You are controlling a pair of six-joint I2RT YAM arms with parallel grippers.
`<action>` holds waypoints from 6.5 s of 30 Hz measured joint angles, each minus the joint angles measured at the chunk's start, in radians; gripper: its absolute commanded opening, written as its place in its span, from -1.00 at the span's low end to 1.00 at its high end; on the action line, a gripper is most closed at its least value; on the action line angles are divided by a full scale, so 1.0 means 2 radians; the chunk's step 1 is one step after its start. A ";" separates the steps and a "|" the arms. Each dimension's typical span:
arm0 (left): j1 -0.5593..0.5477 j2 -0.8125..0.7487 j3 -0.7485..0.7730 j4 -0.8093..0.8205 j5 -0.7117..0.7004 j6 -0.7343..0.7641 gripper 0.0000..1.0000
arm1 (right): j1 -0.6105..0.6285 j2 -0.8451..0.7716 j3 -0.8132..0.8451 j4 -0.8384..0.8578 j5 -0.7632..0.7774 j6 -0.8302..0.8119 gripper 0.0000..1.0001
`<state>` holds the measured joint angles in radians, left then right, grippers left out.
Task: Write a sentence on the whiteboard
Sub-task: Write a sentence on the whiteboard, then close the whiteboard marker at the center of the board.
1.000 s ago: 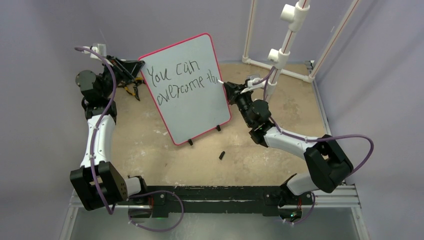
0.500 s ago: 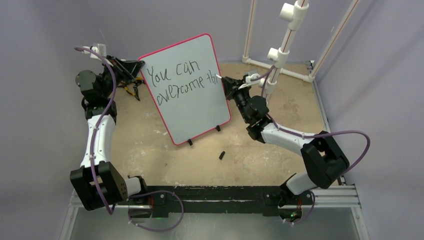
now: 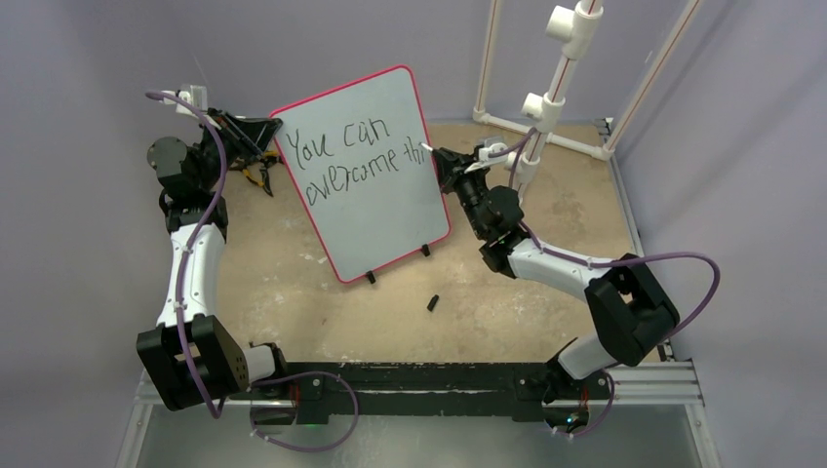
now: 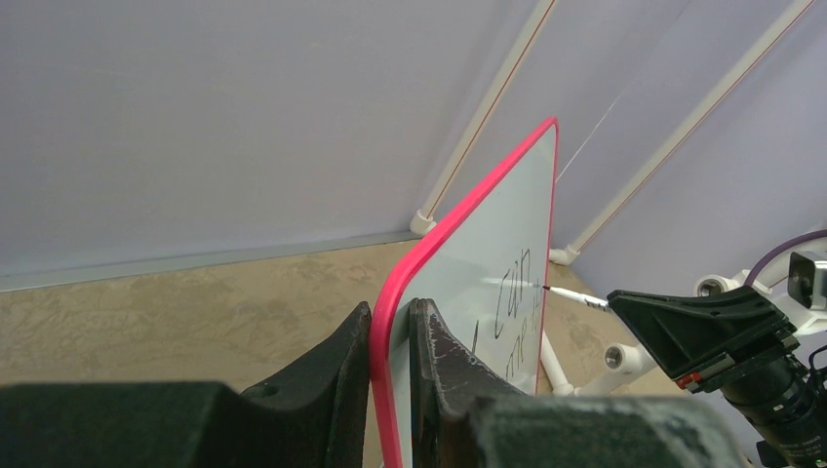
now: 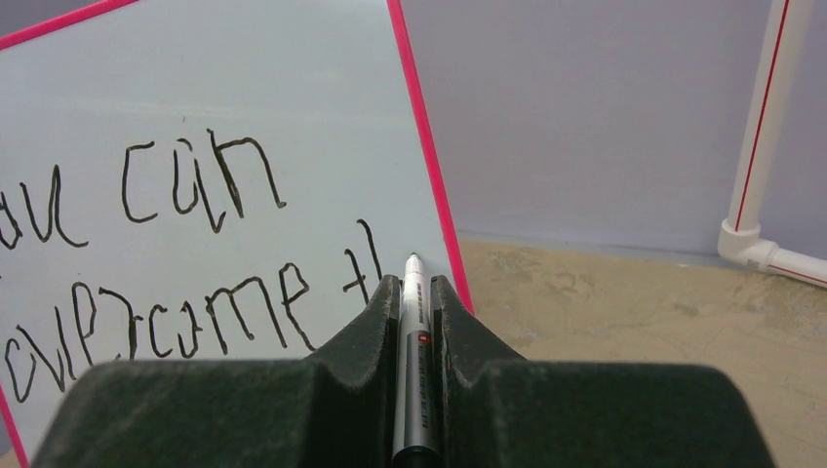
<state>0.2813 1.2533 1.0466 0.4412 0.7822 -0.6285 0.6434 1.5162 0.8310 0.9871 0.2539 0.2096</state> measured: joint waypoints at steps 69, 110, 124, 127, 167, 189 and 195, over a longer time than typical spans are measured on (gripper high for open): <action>0.002 0.000 -0.005 0.007 0.000 -0.004 -0.70 | 0.024 -0.020 -0.061 -0.029 0.034 -0.006 -1.00; 0.003 0.000 -0.006 0.007 0.000 -0.004 -0.71 | 0.028 -0.029 -0.073 -0.045 0.072 0.016 -1.00; 0.003 0.000 -0.006 -0.010 -0.003 0.002 -0.08 | 0.028 -0.120 -0.098 -0.060 0.040 0.005 -1.00; 0.003 -0.001 -0.006 -0.027 -0.010 0.013 0.12 | 0.028 -0.155 -0.102 -0.090 0.005 -0.001 -1.00; -0.338 -0.108 0.099 -0.411 -0.244 0.167 0.07 | 0.028 -0.391 -0.251 -0.320 -0.074 0.115 -1.00; -0.711 0.117 -0.144 -0.251 -0.413 0.100 -0.08 | 0.028 -0.431 -0.243 -0.431 0.021 0.184 -1.00; -0.711 0.155 -0.146 -0.216 -0.445 0.096 -0.21 | 0.028 -0.421 -0.238 -0.438 0.022 0.179 -1.00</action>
<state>-1.1404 1.5635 0.7544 0.0097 -0.1085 -0.4362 0.7002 0.6743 0.3553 0.1108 0.2981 0.5678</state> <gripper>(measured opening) 0.419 0.123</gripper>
